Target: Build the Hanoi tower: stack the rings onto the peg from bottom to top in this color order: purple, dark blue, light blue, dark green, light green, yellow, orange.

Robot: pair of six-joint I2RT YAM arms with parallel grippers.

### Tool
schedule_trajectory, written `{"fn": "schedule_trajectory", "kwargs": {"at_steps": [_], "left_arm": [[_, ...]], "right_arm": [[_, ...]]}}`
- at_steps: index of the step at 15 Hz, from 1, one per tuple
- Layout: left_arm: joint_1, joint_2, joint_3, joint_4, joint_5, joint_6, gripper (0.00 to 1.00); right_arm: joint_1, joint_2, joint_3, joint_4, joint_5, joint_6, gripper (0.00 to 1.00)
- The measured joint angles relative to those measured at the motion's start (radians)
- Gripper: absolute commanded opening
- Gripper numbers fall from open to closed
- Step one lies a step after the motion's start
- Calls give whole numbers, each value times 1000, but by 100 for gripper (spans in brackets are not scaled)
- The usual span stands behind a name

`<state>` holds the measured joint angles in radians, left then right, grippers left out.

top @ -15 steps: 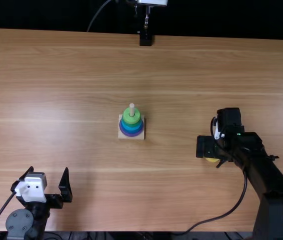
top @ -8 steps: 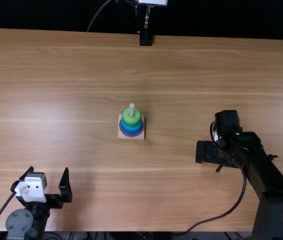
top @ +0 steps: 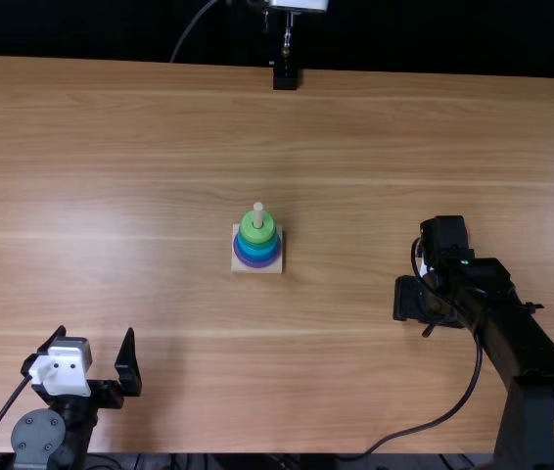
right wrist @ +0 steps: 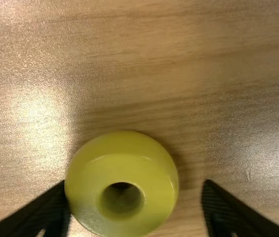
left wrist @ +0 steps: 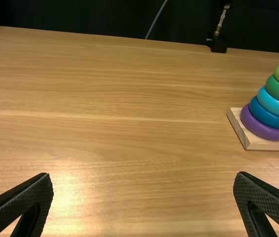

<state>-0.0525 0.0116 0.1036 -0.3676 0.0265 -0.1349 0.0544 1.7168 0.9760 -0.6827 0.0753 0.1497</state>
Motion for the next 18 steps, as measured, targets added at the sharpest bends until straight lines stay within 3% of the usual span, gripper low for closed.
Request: {"fn": "schedule_trajectory", "kwargs": {"at_steps": [4,8,13,18], "left_arm": [[0,0,0,0,0,1,100],[0,0,0,0,0,0,100],[0,0,0,0,0,0,100],[0,0,0,0,0,0,100]], "right_arm": [[10,0,2,35,1,2,0],[116,0,187,-28,6,2,0],[333,37,707,-488,12,-4,0],[438,293,1119,-730,14,-6,0]]}}
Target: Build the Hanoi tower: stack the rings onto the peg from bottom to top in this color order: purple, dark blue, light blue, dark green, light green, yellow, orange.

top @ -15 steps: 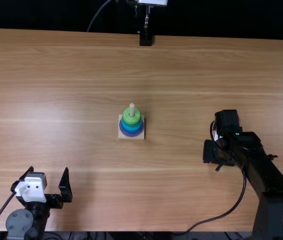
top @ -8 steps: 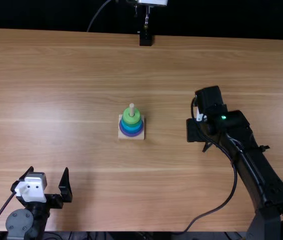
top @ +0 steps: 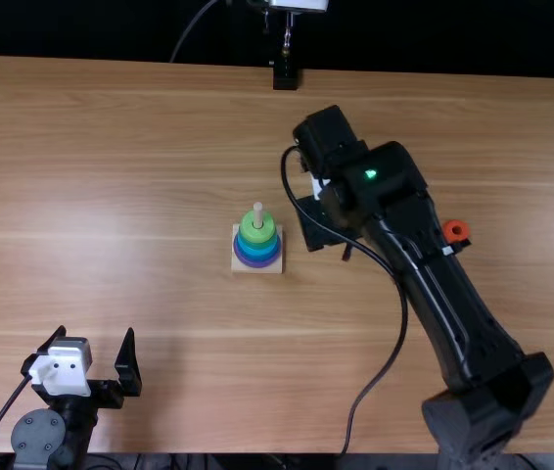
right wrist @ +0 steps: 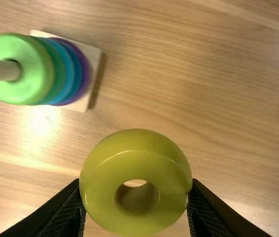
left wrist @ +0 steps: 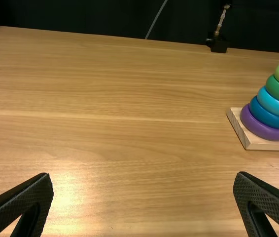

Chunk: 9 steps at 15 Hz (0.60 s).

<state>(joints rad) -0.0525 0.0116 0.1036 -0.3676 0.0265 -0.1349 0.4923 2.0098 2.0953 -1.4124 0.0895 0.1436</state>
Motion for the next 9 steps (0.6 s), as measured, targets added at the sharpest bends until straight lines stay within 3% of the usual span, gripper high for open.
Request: {"fn": "schedule_trajectory", "kwargs": {"at_steps": [4,9], "left_arm": [[0,0,0,0,0,1,100],[0,0,0,0,0,0,100]], "right_arm": [[74,95,226,-17,0,2,0],[98,203,425,-87,1,5,0]]}}
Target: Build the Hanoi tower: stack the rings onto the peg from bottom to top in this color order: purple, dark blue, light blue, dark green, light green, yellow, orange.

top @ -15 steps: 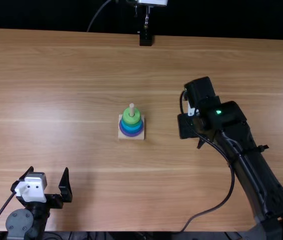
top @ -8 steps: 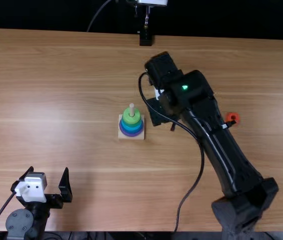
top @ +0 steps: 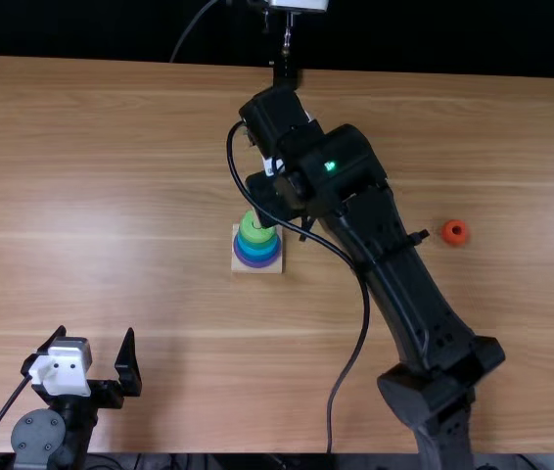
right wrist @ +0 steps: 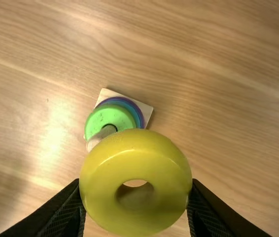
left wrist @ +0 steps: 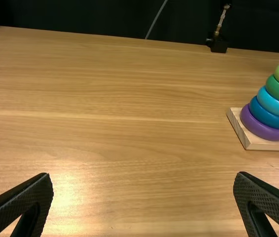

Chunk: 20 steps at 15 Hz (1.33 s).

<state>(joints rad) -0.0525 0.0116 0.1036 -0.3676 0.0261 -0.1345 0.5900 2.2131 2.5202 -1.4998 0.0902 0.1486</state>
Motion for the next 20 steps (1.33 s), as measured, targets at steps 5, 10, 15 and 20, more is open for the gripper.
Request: {"fn": "schedule_trajectory", "kwargs": {"at_steps": [5,10,15,20], "left_arm": [[0,0,0,0,1,0,100],[0,0,0,0,0,0,100],[0,0,0,0,0,0,100],[0,0,0,0,1,0,100]], "right_arm": [[33,27,34,-3,0,2,0],[39,47,34,-4,0,4,0],[41,71,35,-3,0,6,0],[49,86,39,-6,0,7,0]]}}
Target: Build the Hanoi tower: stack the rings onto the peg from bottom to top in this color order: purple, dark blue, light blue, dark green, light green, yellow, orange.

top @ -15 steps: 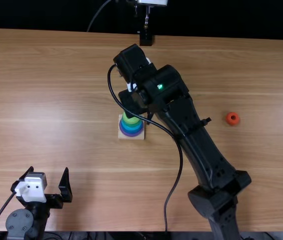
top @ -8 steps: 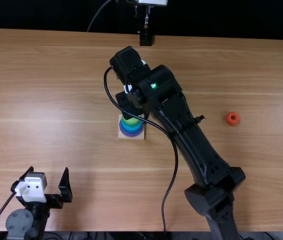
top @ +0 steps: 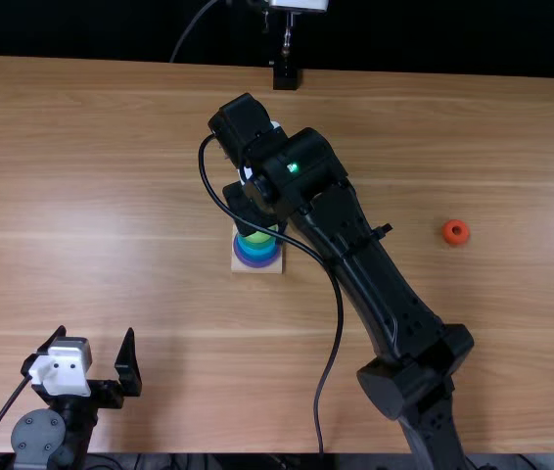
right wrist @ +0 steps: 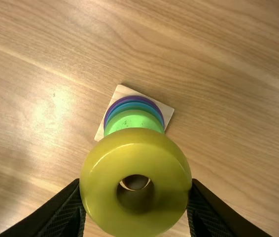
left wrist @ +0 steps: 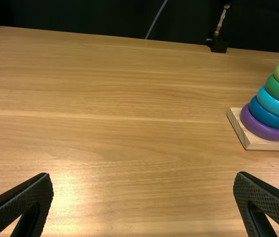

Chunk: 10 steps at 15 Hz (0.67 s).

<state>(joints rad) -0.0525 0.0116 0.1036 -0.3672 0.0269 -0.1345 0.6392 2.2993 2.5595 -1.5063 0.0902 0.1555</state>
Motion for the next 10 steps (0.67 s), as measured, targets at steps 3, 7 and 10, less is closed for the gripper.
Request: {"fn": "schedule_trajectory", "kwargs": {"at_steps": [3,7,10], "left_arm": [[0,0,0,0,0,1,100],[0,0,0,-1,0,0,100],[0,0,0,0,-1,0,100]], "right_arm": [[6,8,0,-13,5,0,0],[7,20,0,-34,7,1,100],[7,20,0,-53,6,1,100]]}}
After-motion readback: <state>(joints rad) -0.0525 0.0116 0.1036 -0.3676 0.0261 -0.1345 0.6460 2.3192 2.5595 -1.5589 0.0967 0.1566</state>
